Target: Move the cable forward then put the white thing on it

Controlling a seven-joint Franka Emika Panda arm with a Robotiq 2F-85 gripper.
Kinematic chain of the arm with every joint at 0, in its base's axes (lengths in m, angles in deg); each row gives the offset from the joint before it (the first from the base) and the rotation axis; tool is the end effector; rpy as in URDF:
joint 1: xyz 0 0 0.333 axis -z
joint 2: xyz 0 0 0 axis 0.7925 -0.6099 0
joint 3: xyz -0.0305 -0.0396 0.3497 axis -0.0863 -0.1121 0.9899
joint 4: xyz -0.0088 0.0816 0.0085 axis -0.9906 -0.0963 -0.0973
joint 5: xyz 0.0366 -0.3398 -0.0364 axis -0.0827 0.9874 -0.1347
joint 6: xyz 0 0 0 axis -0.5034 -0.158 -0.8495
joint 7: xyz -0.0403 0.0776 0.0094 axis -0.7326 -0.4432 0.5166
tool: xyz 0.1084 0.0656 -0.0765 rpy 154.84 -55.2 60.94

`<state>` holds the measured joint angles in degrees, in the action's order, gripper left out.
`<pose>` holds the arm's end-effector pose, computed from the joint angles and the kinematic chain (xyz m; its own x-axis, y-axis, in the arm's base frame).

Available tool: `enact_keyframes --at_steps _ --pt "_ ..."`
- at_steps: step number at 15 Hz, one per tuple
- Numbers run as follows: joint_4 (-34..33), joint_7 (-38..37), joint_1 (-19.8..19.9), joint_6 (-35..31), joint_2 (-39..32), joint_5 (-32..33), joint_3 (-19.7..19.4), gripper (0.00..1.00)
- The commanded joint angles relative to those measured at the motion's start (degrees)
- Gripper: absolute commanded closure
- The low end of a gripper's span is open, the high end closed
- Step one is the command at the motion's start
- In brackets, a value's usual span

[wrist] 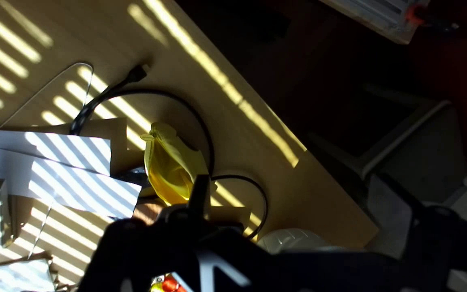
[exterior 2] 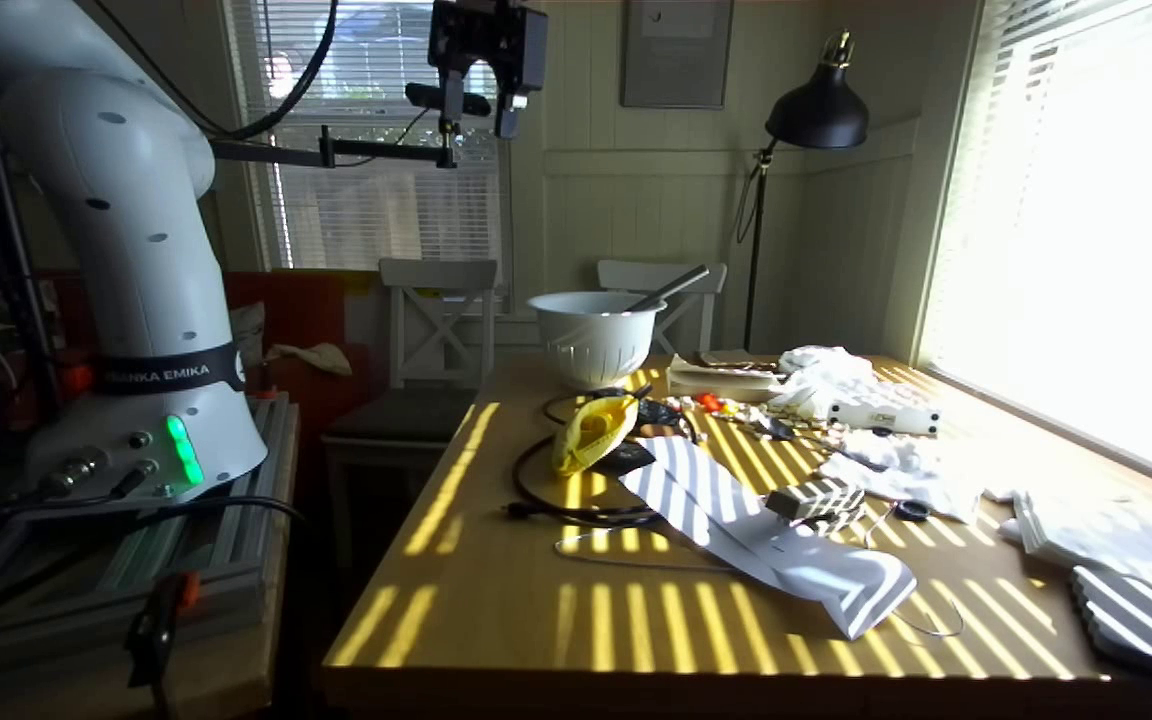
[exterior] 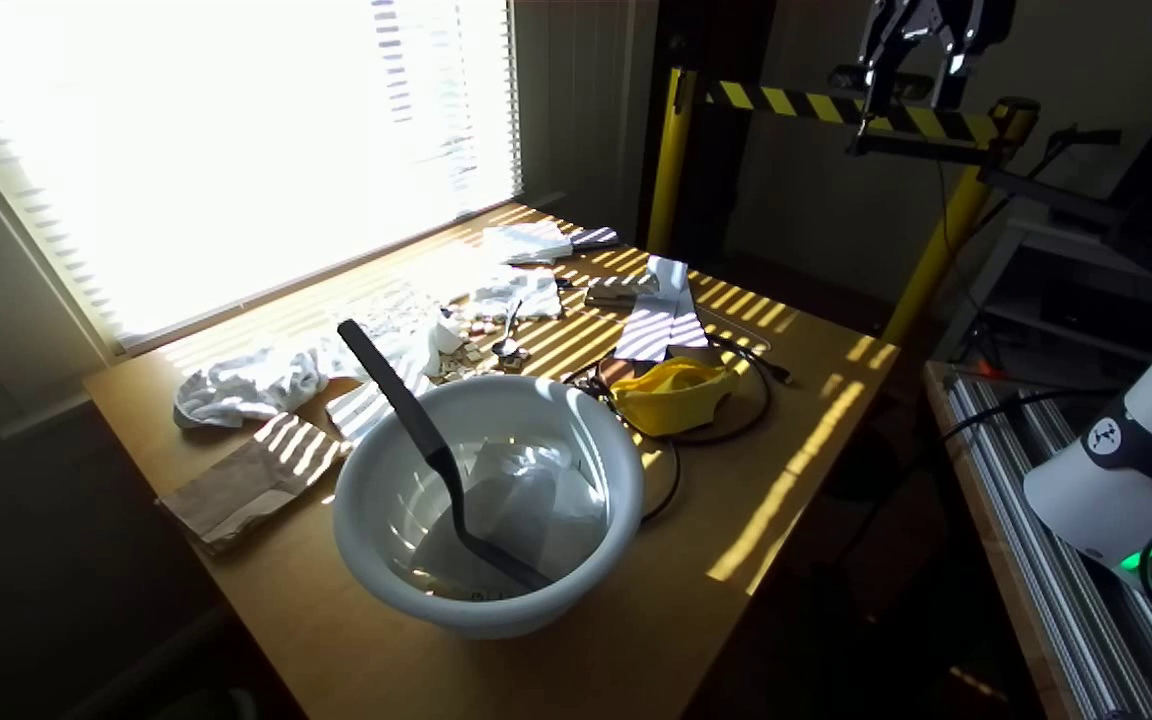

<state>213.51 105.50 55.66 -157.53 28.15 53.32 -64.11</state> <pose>0.2460 -0.1314 0.5142 0.9409 0.3382 0.0183 0.3314 -0.9081 -0.2560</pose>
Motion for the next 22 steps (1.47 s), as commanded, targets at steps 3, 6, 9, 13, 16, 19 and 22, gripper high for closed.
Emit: enact_keyframes --at_steps 3,6,9,13,16,19,22 --pt "17.0 1.4 2.7 -9.3 5.7 9.1 4.3 0.00" --pt "25.2 0.5 2.8 -18.5 6.8 16.0 6.6 0.00" --pt "23.1 0.6 1.6 -16.9 3.3 15.4 6.4 0.00" --pt "21.5 0.8 1.2 -16.9 1.8 15.7 7.3 0.00" --pt "21.5 -2.9 1.7 -19.7 -1.5 15.0 7.2 0.00" --pt "21.6 -10.4 2.4 -29.5 -8.4 16.6 8.0 0.00" --pt "21.7 -17.4 2.5 -40.1 -17.3 18.2 10.1 0.00"
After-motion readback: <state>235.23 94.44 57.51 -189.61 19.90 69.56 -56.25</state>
